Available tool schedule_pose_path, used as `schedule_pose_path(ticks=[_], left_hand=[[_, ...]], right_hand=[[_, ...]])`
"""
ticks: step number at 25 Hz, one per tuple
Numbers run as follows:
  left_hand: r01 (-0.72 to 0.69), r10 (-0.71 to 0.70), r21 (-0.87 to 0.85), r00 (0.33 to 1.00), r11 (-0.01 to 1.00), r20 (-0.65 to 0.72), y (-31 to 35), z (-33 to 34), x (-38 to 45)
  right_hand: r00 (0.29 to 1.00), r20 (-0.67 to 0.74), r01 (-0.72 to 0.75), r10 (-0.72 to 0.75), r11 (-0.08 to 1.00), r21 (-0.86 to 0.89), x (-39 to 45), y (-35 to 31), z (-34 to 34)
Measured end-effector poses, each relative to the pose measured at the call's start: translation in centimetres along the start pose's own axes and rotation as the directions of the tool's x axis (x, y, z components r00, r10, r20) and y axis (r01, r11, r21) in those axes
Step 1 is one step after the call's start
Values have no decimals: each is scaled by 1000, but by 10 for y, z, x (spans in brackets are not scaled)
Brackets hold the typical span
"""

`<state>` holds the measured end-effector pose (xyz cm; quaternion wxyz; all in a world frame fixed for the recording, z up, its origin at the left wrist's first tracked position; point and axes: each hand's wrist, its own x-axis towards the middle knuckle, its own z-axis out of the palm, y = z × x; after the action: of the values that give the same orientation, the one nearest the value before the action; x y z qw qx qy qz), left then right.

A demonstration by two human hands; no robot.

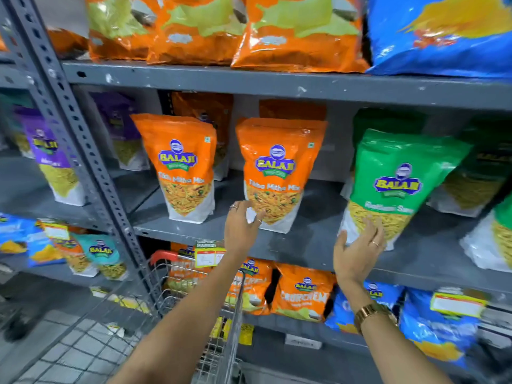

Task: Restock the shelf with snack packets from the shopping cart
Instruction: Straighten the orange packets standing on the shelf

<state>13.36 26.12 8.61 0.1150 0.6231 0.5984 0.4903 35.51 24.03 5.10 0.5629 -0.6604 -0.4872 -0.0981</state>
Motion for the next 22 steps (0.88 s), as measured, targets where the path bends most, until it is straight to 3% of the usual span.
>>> schedule_pose_path(ticks=[5, 9, 12, 16, 22], left_hand=[[-58, 60, -65, 998, 996, 35, 60, 51, -18], [-78, 91, -118, 989, 990, 117, 101, 110, -31], [-19, 55, -192, 981, 981, 184, 127, 152, -45], [46, -27, -159, 993, 986, 119, 152, 198, -58], [236, -226, -77, 967, 969, 118, 161, 240, -61]], right_hand=[[998, -55, 25, -31, 994, -102, 40, 59, -52], [999, -34, -33, 28, 984, -173, 74, 113, -87], [997, -3, -81, 82, 979, -186, 97, 151, -107], [987, 9, -154, 163, 948, -280, 120, 197, -128], [906, -32, -419, 422, 884, -208, 156, 235, -137]])
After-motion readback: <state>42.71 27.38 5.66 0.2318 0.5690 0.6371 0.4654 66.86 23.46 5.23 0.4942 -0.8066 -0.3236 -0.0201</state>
